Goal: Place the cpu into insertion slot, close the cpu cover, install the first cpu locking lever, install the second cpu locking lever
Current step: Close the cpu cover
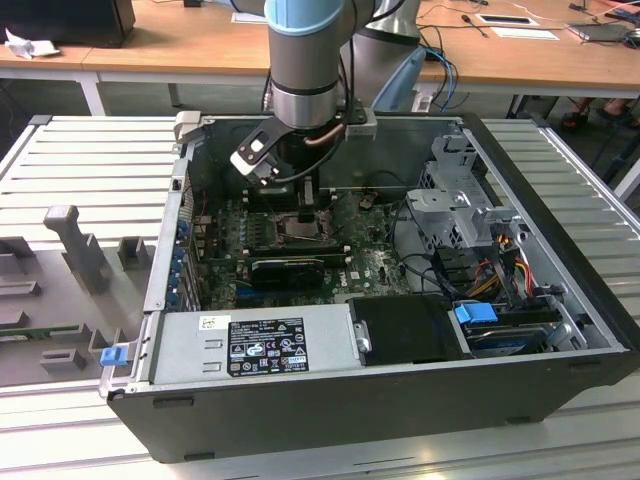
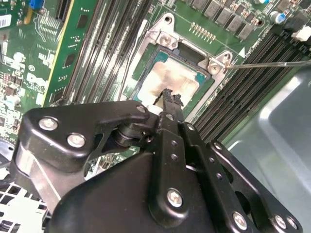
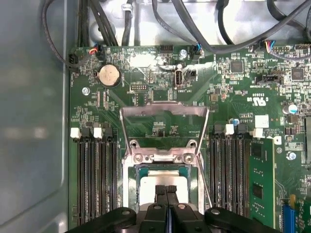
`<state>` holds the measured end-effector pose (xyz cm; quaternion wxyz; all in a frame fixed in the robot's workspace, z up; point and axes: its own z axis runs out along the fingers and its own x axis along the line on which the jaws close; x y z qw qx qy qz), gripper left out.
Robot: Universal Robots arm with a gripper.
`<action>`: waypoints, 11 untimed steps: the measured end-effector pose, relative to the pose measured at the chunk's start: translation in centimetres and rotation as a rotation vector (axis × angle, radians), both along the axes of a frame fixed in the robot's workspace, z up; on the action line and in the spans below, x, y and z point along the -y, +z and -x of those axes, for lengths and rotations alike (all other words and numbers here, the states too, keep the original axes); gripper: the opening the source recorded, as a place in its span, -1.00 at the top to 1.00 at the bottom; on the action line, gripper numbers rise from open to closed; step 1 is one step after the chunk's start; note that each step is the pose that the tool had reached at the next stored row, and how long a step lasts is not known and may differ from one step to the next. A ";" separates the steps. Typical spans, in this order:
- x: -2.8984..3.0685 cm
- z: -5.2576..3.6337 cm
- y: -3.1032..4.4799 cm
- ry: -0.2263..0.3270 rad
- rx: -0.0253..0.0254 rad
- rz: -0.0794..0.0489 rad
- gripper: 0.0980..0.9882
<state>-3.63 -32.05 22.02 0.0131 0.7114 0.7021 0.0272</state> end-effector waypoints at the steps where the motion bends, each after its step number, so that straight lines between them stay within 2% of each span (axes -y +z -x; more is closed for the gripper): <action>1: 0.03 -0.21 0.00 0.000 -0.0002 0.000 0.98; 6: 0.14 -0.57 0.12 0.001 -0.0004 0.000 0.98; 11: 0.09 -0.57 1.60 0.001 -0.0003 0.000 0.98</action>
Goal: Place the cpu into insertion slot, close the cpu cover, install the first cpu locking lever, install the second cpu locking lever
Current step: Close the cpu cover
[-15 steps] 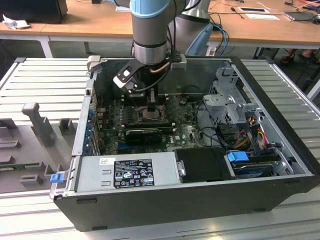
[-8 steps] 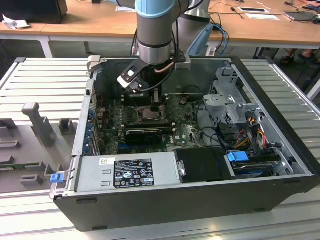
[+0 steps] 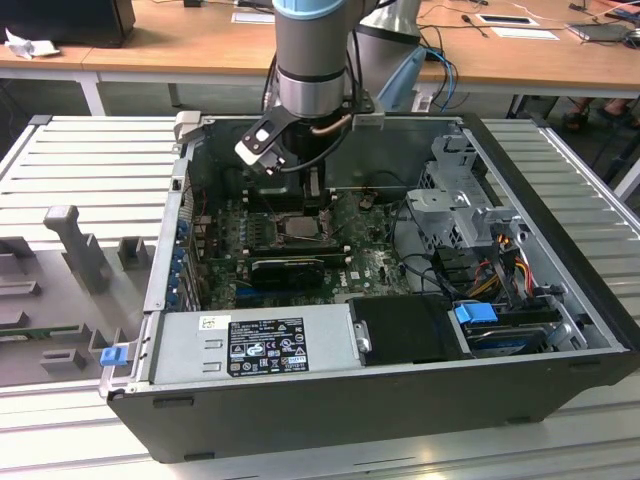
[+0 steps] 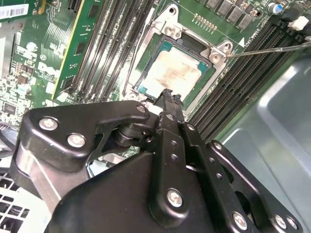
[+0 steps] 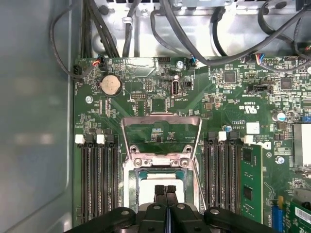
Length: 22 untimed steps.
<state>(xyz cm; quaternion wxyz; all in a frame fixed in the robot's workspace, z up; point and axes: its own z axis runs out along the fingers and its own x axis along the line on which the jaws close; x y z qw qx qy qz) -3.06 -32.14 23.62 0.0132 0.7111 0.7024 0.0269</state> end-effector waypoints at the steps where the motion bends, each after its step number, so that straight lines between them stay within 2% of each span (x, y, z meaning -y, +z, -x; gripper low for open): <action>1: -0.01 0.00 0.12 0.000 0.0001 0.000 0.98; 4: -0.03 0.00 0.42 0.000 0.0001 0.000 0.98; 22: -0.11 -0.12 1.11 0.001 0.0000 0.000 0.98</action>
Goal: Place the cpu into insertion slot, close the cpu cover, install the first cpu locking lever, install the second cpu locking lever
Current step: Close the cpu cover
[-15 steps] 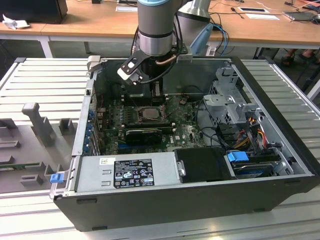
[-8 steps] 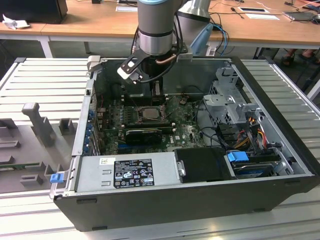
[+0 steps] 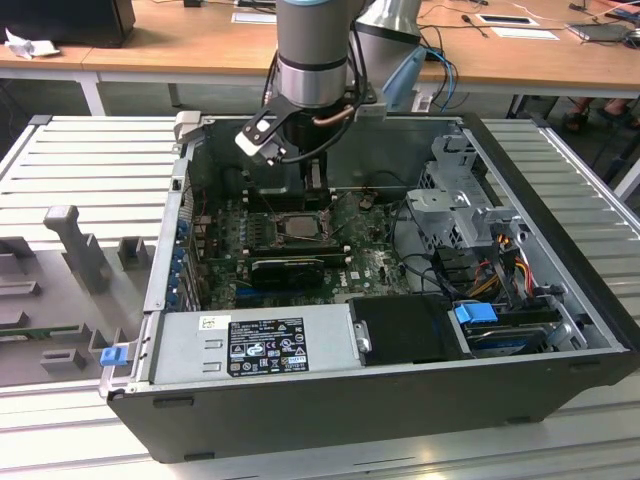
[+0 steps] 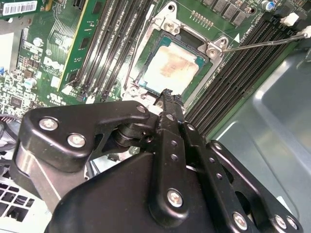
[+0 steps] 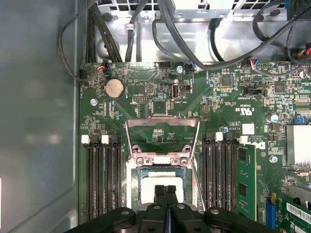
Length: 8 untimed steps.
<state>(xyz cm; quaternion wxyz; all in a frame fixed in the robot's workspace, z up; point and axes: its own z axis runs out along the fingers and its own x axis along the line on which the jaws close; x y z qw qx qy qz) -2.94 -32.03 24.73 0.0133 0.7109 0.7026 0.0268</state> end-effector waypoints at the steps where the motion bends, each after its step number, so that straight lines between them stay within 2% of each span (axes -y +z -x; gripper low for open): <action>1: -0.02 0.00 0.02 0.000 0.0001 0.000 0.98; 8: -0.16 0.00 0.54 0.000 0.0001 0.000 0.98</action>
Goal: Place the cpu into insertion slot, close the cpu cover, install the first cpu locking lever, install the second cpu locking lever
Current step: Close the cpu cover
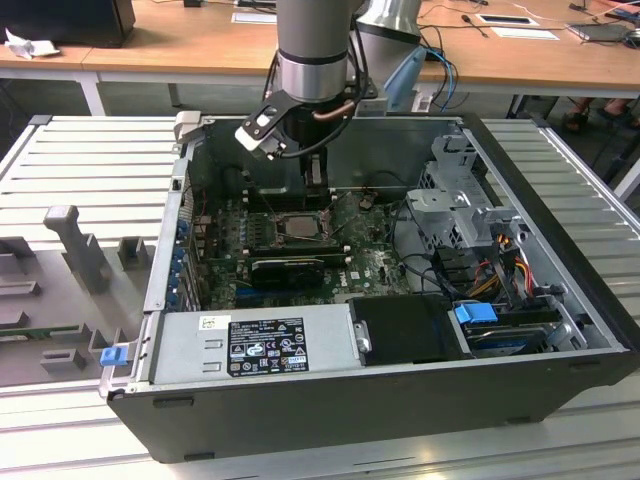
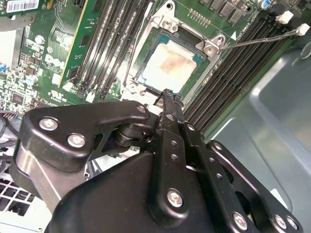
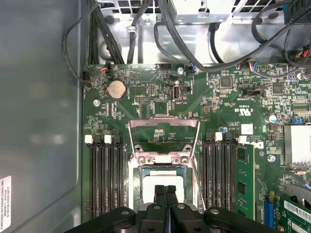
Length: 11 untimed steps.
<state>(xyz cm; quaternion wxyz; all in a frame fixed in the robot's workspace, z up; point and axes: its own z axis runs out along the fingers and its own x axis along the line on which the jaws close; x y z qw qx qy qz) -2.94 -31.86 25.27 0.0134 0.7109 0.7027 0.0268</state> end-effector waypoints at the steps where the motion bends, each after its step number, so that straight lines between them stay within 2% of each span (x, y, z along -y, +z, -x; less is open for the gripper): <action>1: -0.01 0.00 0.01 0.000 0.0001 0.000 0.98; 3: 0.00 -0.02 0.07 0.000 -0.0001 0.000 0.98; 6: -0.01 -0.03 0.68 0.001 -0.0001 0.001 0.98; 11: -0.03 -0.37 0.72 0.001 -0.0001 0.001 0.98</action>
